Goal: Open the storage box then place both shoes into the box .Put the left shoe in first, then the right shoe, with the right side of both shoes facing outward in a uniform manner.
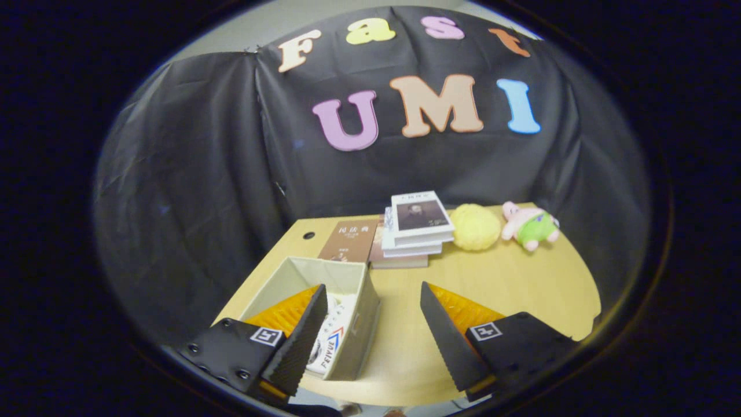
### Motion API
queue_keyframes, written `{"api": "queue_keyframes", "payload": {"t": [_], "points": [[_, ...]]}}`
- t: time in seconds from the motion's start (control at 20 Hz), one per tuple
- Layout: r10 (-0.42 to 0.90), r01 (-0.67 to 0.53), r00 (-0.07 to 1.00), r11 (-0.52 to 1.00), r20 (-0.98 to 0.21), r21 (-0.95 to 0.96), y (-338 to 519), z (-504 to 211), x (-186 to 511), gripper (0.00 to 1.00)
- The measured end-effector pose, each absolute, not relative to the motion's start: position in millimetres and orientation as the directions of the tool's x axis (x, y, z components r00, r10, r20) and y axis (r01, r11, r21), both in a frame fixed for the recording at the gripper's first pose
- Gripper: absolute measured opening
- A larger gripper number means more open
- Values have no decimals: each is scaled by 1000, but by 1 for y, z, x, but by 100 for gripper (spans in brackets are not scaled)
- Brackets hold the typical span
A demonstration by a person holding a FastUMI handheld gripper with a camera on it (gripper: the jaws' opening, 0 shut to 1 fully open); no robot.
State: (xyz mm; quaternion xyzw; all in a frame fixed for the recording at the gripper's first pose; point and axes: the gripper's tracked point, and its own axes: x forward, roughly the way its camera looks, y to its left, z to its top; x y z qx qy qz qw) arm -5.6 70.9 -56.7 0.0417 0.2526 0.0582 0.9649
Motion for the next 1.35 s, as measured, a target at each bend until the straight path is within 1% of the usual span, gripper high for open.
{"api": "queue_keyframes", "payload": {"t": [0.2,0.35,0.5,0.7,0.85,1.15,1.35], "points": [[97,-82,940,995,-326,59,43,-13,-17,100],[32,-27,979,999,-202,29,17,21,-21,100],[-14,13,991,1000,-132,-9,-3,40,-30,100],[-57,56,994,998,-91,-6,-10,60,-44,100],[-67,66,992,998,-105,-7,-21,57,-45,100],[-66,64,995,997,-80,-35,-22,64,-39,100],[-76,75,994,997,-76,-19,-23,65,-34,100]]}}
